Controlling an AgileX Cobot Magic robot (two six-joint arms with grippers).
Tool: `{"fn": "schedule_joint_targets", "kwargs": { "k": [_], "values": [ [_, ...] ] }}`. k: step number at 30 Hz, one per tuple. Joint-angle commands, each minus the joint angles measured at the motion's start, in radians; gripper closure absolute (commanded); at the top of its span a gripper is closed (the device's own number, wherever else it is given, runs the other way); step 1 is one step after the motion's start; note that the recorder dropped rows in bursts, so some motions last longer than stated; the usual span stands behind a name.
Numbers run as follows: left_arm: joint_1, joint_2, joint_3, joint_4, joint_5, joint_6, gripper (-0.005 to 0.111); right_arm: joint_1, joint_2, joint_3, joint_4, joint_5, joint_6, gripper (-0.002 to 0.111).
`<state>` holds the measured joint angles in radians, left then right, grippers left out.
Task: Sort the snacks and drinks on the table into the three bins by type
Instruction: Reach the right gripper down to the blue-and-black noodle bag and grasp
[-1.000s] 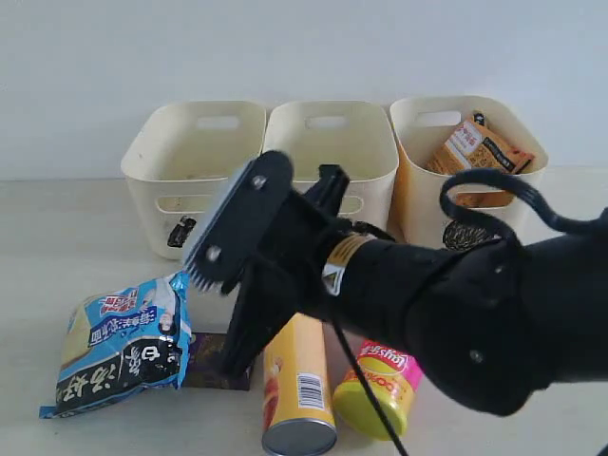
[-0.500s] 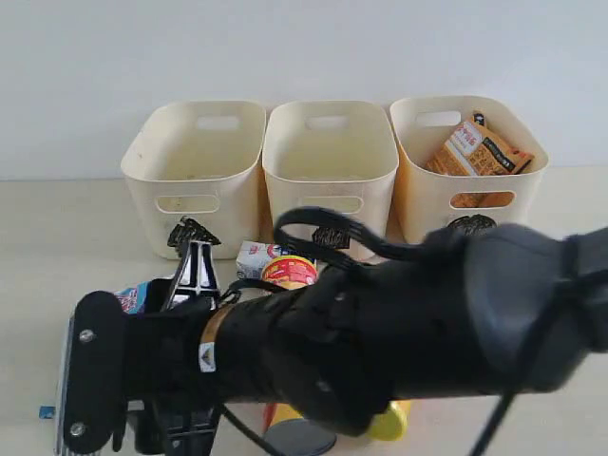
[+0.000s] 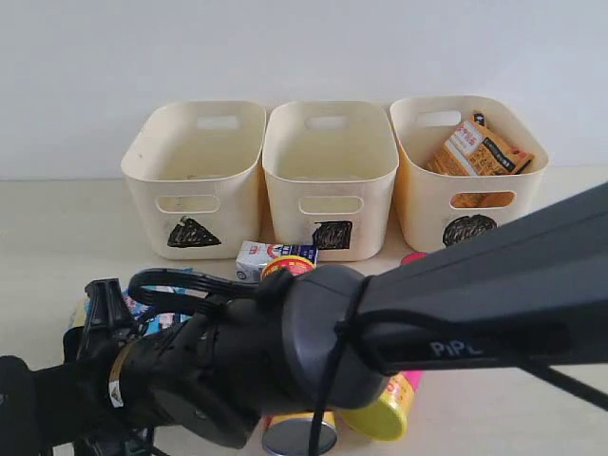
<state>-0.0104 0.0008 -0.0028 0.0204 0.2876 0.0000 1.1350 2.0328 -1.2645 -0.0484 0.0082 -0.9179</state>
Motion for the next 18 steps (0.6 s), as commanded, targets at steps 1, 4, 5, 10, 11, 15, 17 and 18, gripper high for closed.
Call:
{"fn": "schedule_joint_targets", "kwargs": {
  "k": [1,4,5,10,11,15,17,18],
  "values": [
    [0.000,-0.001,0.003,0.000,-0.002,-0.007,0.102,0.002,-0.032,-0.004,0.076,-0.058,0.080,0.055],
    [0.000,-0.001,0.003,0.000,-0.002,-0.007,0.102,0.002,-0.048,-0.004,0.355,-0.163,0.103,0.055],
    [0.000,-0.001,0.003,0.000,-0.002,-0.007,0.102,0.003,-0.048,-0.004,0.407,-0.223,0.055,0.055],
    [0.000,-0.001,0.003,0.000,-0.002,-0.007,0.102,0.024,-0.046,0.083,0.507,-0.488,-0.077,0.055],
    [0.000,-0.001,0.003,0.000,-0.002,-0.007,0.102,0.035,-0.046,0.107,0.507,-0.535,-0.115,0.055],
    [0.000,-0.001,0.003,0.000,-0.002,-0.007,0.102,0.068,-0.046,0.171,0.527,-0.549,-0.377,0.053],
    [0.000,-0.001,0.003,0.000,-0.002,-0.007,0.102,0.070,-0.046,0.173,0.608,-0.471,-0.547,0.047],
    [0.000,-0.001,0.003,0.000,-0.002,-0.007,0.102,0.070,-0.046,0.173,0.665,-0.436,-0.646,0.042]
  ]
}}
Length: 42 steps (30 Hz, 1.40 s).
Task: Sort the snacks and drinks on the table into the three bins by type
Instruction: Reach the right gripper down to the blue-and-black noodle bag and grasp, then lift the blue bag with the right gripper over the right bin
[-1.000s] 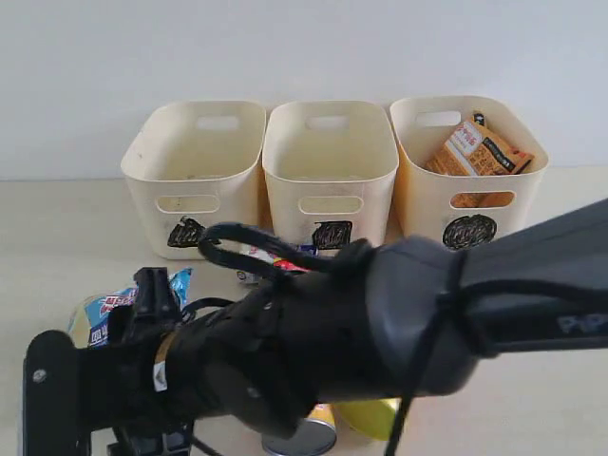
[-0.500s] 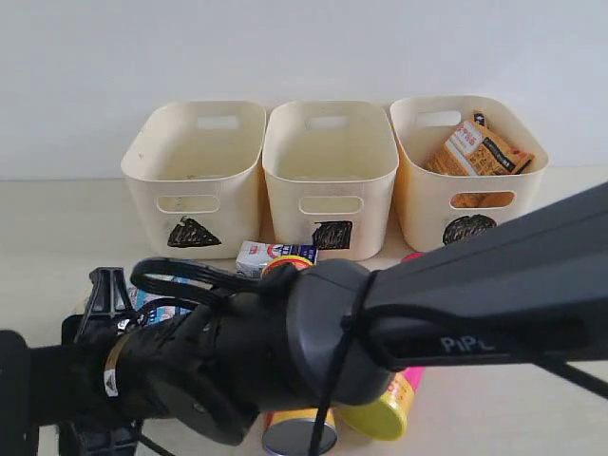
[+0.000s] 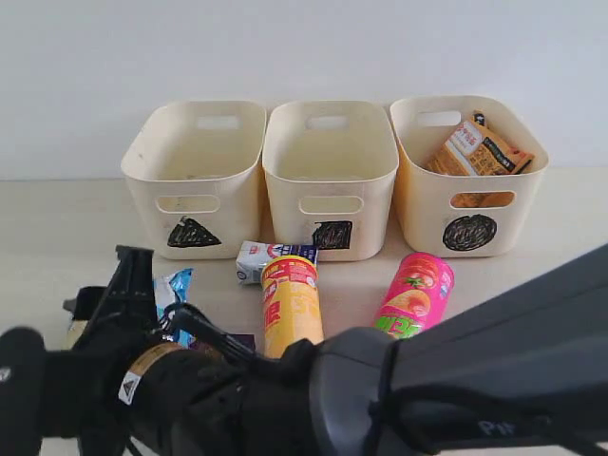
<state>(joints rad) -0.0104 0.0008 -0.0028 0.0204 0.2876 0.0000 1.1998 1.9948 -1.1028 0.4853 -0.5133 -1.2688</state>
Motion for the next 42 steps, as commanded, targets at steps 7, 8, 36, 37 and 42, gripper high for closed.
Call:
{"fn": "schedule_joint_targets", "kwargs": {
  "k": [7,8,36,37,42],
  "values": [
    [0.000,-0.001,0.003,0.000,-0.002,-0.007,0.102,0.005,0.025,0.012,0.242,0.120,-0.603,0.027],
    [0.000,-0.001,0.003,0.000,-0.002,-0.007,0.102,0.005,0.040,0.012,0.242,0.114,-0.627,0.027],
    [0.000,-0.001,0.003,0.000,-0.002,-0.007,0.102,-0.067,0.262,-0.169,0.435,0.009,-0.825,0.027],
    [0.000,-0.001,0.003,0.000,-0.002,-0.007,0.102,-0.067,0.264,-0.177,0.435,0.003,-0.816,0.027],
    [0.000,-0.001,0.003,0.000,-0.002,-0.007,0.102,-0.067,0.291,-0.236,0.440,0.009,-0.804,0.037]
  ]
}}
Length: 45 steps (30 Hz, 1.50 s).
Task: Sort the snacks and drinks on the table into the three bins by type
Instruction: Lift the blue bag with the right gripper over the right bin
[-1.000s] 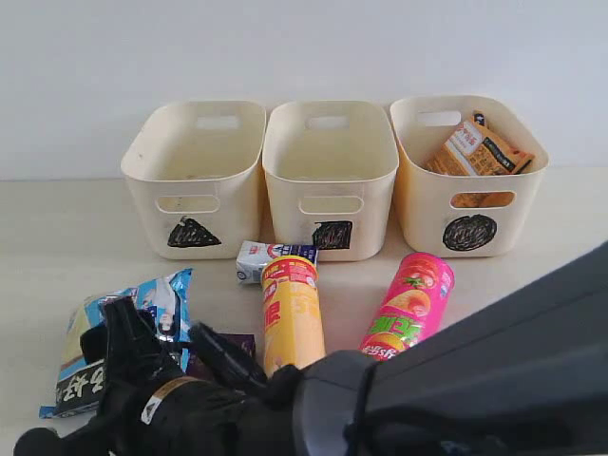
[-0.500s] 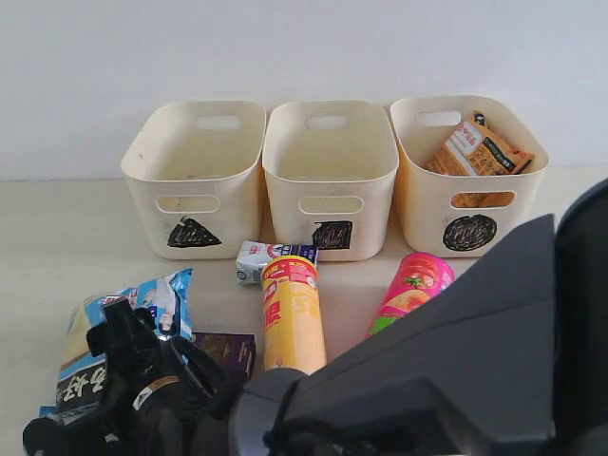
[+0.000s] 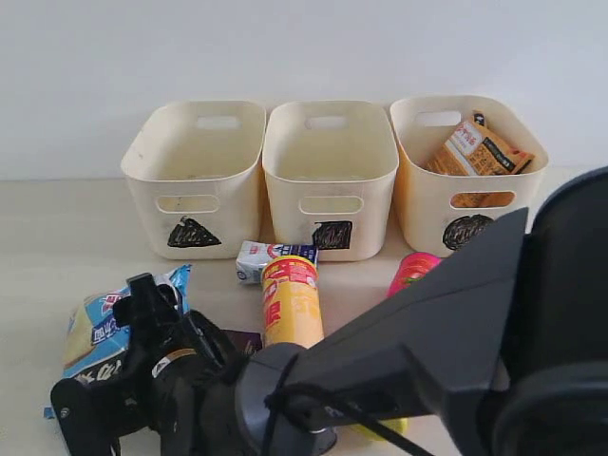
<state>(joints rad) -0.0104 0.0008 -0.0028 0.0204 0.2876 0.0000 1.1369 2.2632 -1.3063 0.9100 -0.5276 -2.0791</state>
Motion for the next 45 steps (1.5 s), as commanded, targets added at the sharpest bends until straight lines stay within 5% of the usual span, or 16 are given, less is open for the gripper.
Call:
{"fn": "schedule_joint_targets", "kwargs": {
  "k": [1,4,5,6,18,24,31,45],
  "values": [
    [0.000,-0.001,0.003,0.000,-0.002,-0.007,0.102,-0.004,0.027,-0.036,0.010,0.027,-0.003,0.043],
    [0.000,-0.001,0.003,0.000,-0.002,-0.007,0.102,-0.004,0.031,-0.036,0.017,0.037,-0.049,0.065],
    [0.000,-0.001,0.003,0.000,-0.002,-0.007,0.102,-0.002,0.031,-0.036,0.017,0.039,-0.049,0.097],
    [0.000,-0.001,0.003,0.000,-0.002,-0.007,0.102,0.000,0.031,-0.036,0.015,0.039,-0.044,0.107],
    [0.000,-0.001,0.003,0.000,-0.002,-0.007,0.102,0.022,-0.164,-0.026,0.084,-0.159,-0.048,0.108],
    [0.000,-0.001,0.003,0.000,-0.002,-0.007,0.102,-0.013,-0.343,0.196,0.086,-0.227,-0.048,0.108],
    [0.000,-0.001,0.003,0.000,-0.002,-0.007,0.102,-0.226,-0.594,0.384,0.066,-0.156,-0.046,0.108],
    [0.000,-0.001,0.003,0.000,-0.002,-0.007,0.102,-0.769,-0.674,0.306,-0.115,0.183,0.006,0.108]
  ]
}}
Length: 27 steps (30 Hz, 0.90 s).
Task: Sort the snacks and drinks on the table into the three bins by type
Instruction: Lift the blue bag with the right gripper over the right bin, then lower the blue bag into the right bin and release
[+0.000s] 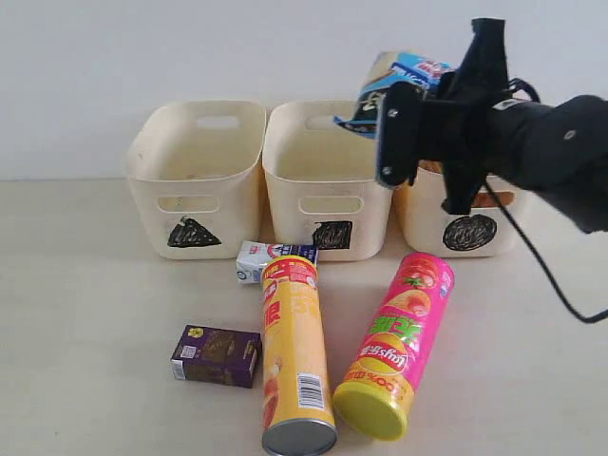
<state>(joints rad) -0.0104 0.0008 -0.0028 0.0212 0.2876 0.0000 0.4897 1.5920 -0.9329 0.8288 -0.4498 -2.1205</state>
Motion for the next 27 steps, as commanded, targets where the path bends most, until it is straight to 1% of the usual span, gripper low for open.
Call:
{"fn": "schedule_joint_targets", "kwargs": {
  "k": [1,4,9,12,18,22,25,27],
  "values": [
    [0.000,-0.001,0.003,-0.001,-0.002,-0.007,0.102,-0.150,0.005,-0.092,-0.034,0.138,0.066,0.108],
    [0.000,-0.001,0.003,-0.001,-0.002,-0.007,0.102,-0.233,0.037,-0.184,-0.034,0.232,0.079,0.108],
    [0.000,-0.001,0.003,-0.001,-0.002,-0.007,0.102,-0.304,0.143,-0.320,-0.032,0.320,0.082,0.108],
    [0.000,-0.001,0.003,-0.001,-0.002,-0.007,0.102,-0.321,0.229,-0.401,-0.027,0.334,0.084,0.108],
    [0.000,-0.001,0.003,-0.001,-0.002,-0.007,0.102,-0.323,0.386,-0.546,-0.027,0.318,0.085,0.108],
    [0.000,-0.001,0.003,-0.001,-0.002,-0.007,0.102,-0.328,0.465,-0.604,-0.027,0.277,0.080,0.108],
    [0.000,-0.001,0.003,-0.001,-0.002,-0.007,0.102,-0.341,0.496,-0.625,-0.025,0.287,0.087,0.108],
    [0.000,-0.001,0.003,-0.001,-0.002,-0.007,0.102,-0.343,0.505,-0.625,-0.025,0.290,0.091,0.102]
  ]
}}
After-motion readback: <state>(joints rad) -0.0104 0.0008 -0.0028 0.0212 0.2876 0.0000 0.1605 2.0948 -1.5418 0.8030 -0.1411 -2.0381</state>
